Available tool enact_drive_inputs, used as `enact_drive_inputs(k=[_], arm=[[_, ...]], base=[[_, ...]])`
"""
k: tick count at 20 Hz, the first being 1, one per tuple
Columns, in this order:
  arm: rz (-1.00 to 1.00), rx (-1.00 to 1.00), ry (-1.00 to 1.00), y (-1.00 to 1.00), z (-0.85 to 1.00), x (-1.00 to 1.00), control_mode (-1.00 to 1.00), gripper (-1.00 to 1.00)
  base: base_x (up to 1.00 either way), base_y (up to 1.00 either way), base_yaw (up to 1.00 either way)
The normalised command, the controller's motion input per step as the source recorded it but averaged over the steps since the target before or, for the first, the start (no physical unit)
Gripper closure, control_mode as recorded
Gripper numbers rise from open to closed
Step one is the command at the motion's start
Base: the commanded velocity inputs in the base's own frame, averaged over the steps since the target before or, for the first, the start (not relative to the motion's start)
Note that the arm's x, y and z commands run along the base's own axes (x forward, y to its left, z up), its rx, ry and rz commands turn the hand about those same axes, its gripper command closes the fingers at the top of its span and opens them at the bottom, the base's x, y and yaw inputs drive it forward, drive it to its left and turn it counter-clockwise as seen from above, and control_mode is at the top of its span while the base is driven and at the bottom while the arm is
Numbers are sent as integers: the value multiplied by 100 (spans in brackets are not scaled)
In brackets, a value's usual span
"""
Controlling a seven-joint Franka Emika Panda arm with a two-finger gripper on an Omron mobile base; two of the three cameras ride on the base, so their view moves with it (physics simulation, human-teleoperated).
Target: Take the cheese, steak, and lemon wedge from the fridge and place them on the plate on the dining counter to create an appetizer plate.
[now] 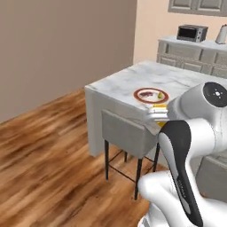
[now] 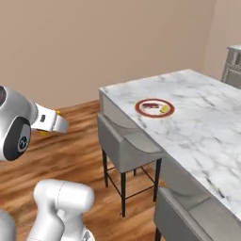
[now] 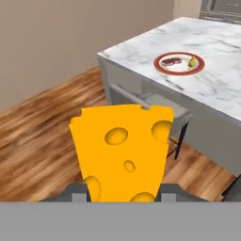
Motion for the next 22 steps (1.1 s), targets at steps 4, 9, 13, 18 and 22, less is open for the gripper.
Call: enact_drive_inputs(k=[4, 9, 13, 18, 22], arm=[[0, 0, 0, 0, 0, 0, 100, 100], [0, 0, 0, 0, 0, 0, 100, 100], [0, 0, 0, 0, 0, 0, 100, 100], [0, 0, 0, 0, 0, 0, 100, 100], [0, 0, 0, 0, 0, 0, 100, 100]], base=[[89, 64, -69], [70, 78, -67], [58, 80, -65], [65, 52, -62], [67, 14, -57]])
